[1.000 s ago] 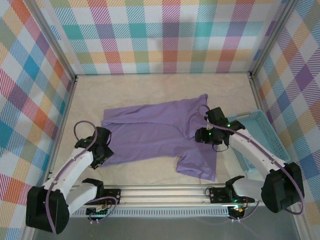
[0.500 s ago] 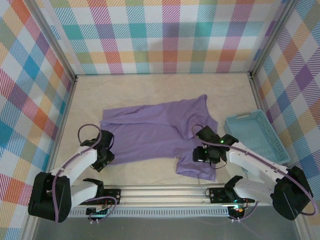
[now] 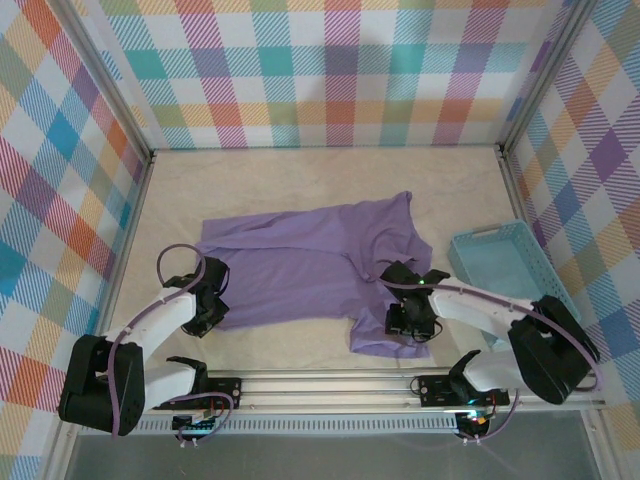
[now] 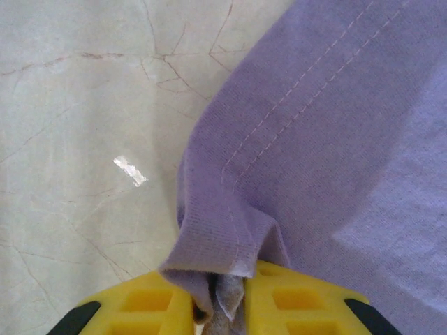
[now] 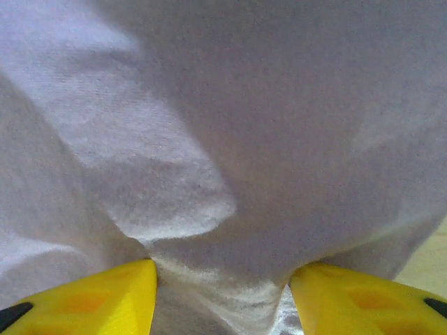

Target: Fold the inside-out t-shirt

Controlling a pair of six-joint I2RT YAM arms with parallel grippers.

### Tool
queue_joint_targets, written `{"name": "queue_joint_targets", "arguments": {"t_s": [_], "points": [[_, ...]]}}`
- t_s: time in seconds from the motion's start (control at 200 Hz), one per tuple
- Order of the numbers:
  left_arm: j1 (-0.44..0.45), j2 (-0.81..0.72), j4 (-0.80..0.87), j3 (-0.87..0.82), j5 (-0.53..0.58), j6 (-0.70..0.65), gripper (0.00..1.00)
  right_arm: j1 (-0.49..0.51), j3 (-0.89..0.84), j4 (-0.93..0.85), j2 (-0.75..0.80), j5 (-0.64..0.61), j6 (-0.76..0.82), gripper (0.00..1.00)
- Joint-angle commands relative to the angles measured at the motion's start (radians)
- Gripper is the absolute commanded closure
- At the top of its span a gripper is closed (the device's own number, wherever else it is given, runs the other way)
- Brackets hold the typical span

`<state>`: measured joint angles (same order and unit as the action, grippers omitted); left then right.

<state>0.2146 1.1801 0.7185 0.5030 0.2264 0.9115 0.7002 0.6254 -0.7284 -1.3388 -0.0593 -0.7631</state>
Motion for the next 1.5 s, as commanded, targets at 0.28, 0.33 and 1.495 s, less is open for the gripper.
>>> {"name": "queue_joint_targets", "arguments": {"t_s": [0.28, 0.33, 1.495], "points": [[0.012, 0.036, -0.193, 0.017, -0.061, -0.035, 0.80, 0.007, 0.094, 0.029, -0.009, -0.077, 0.049, 0.45], [0.012, 0.031, -0.190, 0.015, -0.056, -0.038, 0.80, 0.011, 0.067, -0.023, 0.042, -0.094, 0.028, 0.46], [0.012, -0.043, -0.135, 0.034, -0.047, -0.045, 0.80, 0.054, 0.088, -0.163, -0.063, -0.074, 0.039, 0.79]]}}
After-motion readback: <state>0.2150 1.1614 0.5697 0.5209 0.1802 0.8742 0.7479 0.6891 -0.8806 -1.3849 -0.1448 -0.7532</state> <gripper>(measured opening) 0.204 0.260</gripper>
